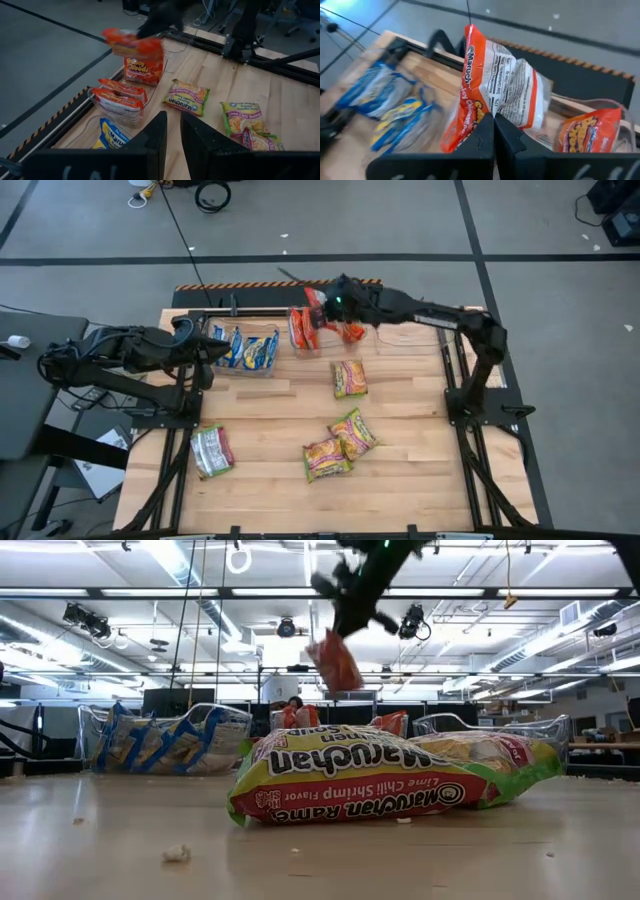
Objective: Sort Maruchan noodles
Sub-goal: Put the orange noodle pack into the middle transparent bin
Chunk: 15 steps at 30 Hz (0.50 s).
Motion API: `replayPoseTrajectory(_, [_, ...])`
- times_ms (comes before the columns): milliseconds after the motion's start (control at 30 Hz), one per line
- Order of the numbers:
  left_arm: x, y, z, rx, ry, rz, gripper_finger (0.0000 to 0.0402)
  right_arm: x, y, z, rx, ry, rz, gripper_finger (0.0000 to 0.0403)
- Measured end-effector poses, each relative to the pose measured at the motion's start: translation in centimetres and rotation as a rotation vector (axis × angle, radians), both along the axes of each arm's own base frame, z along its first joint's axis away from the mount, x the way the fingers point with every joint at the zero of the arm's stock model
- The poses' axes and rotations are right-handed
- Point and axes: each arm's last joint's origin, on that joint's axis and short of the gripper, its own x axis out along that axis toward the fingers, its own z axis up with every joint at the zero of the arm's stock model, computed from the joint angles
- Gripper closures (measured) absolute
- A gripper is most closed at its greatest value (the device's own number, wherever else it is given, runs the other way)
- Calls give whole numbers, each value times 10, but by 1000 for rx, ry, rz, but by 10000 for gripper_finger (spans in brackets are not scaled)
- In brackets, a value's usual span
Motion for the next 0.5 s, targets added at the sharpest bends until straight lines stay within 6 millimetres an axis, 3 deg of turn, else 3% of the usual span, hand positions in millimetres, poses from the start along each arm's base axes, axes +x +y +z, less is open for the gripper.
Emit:
replayPoseTrajectory(200, [0, 0, 0, 0, -2, 2, 342, 12, -47, -41, 94, 9, -26, 400])
replayPoseTrajectory(500, [-1, 2, 1, 37, -7, 68, 342, 14, -57, -93, 189, -57, -124, 400])
